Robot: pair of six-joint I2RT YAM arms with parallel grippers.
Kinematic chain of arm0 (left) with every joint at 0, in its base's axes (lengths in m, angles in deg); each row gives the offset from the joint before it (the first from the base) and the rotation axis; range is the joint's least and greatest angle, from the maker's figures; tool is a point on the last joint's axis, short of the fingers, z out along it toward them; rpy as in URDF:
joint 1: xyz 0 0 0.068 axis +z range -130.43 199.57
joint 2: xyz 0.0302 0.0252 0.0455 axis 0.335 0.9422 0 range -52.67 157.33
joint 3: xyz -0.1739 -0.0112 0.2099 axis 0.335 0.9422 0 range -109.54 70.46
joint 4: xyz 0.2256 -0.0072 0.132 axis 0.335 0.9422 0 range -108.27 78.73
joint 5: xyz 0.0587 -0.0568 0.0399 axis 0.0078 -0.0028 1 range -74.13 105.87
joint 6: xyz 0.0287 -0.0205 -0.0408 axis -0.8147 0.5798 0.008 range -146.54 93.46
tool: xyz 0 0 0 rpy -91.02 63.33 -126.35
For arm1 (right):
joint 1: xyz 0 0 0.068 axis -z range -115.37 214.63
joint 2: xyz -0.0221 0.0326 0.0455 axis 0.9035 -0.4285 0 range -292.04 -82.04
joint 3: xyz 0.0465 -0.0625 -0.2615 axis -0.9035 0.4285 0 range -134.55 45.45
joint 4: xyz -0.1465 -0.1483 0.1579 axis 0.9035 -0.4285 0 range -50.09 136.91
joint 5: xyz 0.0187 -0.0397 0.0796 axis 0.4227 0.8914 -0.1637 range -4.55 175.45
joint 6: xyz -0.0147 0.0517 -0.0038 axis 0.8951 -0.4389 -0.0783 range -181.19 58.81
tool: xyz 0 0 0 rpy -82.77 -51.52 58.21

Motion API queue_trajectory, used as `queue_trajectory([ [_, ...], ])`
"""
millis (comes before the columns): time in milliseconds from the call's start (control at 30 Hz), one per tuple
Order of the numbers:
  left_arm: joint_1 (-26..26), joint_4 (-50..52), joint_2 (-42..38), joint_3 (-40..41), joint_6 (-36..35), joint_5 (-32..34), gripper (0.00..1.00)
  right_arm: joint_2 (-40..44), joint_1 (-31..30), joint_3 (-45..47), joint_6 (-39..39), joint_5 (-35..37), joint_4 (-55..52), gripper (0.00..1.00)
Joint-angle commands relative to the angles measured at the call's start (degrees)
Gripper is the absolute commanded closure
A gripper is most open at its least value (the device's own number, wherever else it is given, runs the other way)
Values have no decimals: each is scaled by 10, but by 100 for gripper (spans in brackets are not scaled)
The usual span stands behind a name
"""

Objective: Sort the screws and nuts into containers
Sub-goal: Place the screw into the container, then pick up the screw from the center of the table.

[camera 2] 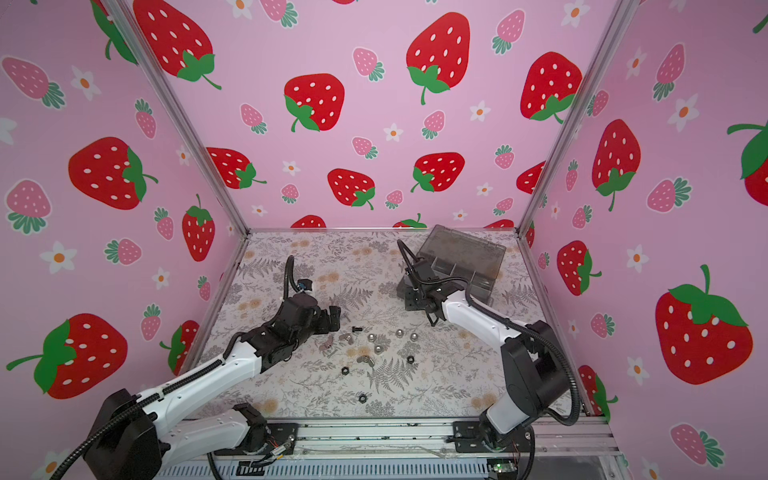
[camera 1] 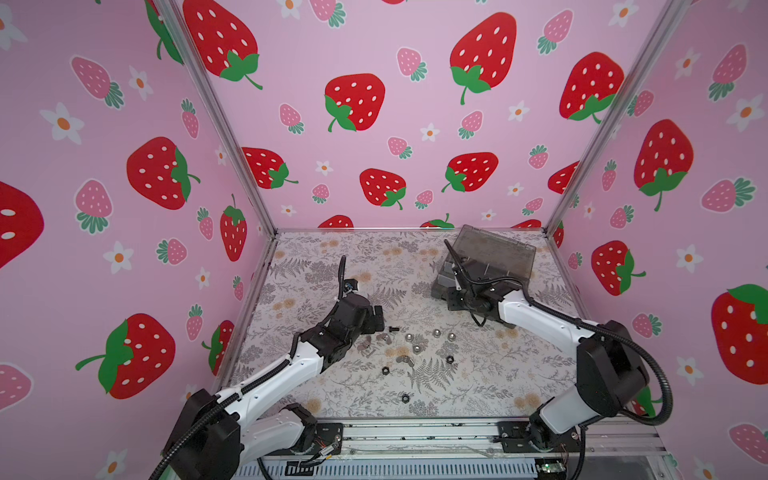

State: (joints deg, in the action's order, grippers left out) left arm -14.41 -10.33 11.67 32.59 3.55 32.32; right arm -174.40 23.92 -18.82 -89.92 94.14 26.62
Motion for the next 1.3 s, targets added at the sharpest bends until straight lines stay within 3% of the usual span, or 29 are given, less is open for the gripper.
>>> queue_trajectory([
  [0,7,13,-15,13,25,25,1,-48,-42,-41,7,6,6,50],
  [433,63,73,-33,36,93,47,1,-201,-149,-158,31,-9,-22,49],
  [1267,95,67,-59,59,106,28,1,-257,-192,-181,49,-4,-59,49],
])
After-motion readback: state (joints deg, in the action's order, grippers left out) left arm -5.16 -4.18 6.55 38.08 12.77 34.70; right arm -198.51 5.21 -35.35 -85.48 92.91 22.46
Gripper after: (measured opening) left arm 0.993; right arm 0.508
